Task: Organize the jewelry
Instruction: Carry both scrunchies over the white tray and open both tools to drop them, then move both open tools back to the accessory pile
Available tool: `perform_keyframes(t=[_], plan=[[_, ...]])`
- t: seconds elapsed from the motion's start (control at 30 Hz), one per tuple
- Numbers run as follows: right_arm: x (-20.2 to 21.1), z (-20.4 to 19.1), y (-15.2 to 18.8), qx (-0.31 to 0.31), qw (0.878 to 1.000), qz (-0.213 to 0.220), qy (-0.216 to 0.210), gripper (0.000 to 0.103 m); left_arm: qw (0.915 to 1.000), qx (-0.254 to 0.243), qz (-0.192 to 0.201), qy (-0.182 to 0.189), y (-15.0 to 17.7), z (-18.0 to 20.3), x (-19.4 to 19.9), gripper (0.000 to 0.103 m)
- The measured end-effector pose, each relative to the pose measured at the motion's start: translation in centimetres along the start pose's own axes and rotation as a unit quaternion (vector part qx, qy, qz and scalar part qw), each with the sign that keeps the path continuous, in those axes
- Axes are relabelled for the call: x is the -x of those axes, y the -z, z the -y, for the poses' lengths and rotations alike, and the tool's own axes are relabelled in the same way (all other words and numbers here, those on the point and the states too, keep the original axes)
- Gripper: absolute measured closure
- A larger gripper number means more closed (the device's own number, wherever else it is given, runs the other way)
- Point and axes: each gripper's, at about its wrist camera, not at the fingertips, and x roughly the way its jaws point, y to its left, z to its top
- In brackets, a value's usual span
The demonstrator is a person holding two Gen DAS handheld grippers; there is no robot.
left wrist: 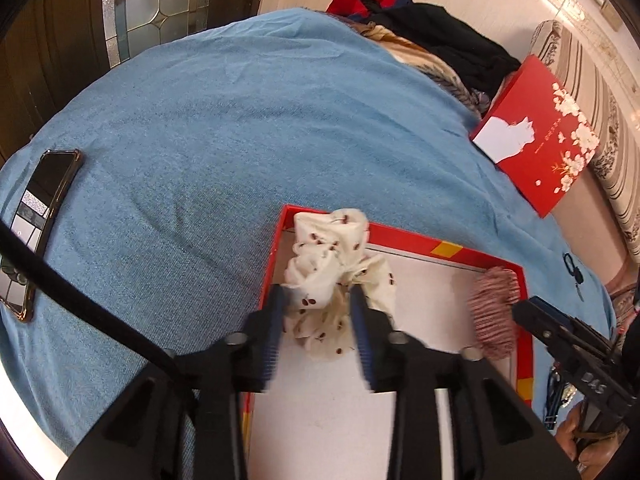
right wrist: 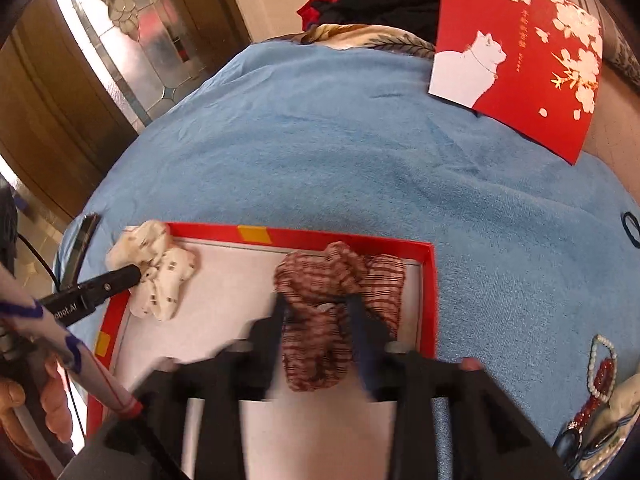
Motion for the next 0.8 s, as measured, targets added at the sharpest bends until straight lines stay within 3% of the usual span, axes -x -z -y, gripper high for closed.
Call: perform_keyframes(t=[0.13,0.3,0.33,0.4,0.47,0.8], plan=[[3.5,1.9,1.8,-0.023,0.999,0.020,-0.020,0.049,0.9998,-0.002,0.015,0.013,0.8,0.0,2.4,0.058],[4.7,4.0,6.7,-0.029,1.000,-0.008,-0.002,0.050,0.9989,-0.005,0.046,0.003,3.1,0.2,6.7,0.050],[4.6,4.1,7.4,-0.030,0.999,-0.013,-0.003,0.054,0.9988,-0.007,0.048,0.004,3.6,0.3,7.3,0.050],[4.0,4.3,8.6,-0.036,0.999,-0.028,0.002,0.083,0.9988,-0.012,0.048,0.004,4.9,0.7,8.6,0.050],[3.3,4.4,9.7,-0.046,0.998,-0.043,0.007,0.095,0.9986,-0.014,0.050,0.006,6.0,1.0,9.7,0.050],[5.7,2.4,13.7,-0.050,0.998,-0.042,0.014,0.093,0.9953,-0.068,0.069,-0.002,10.0,4.6,13.9,0.050]])
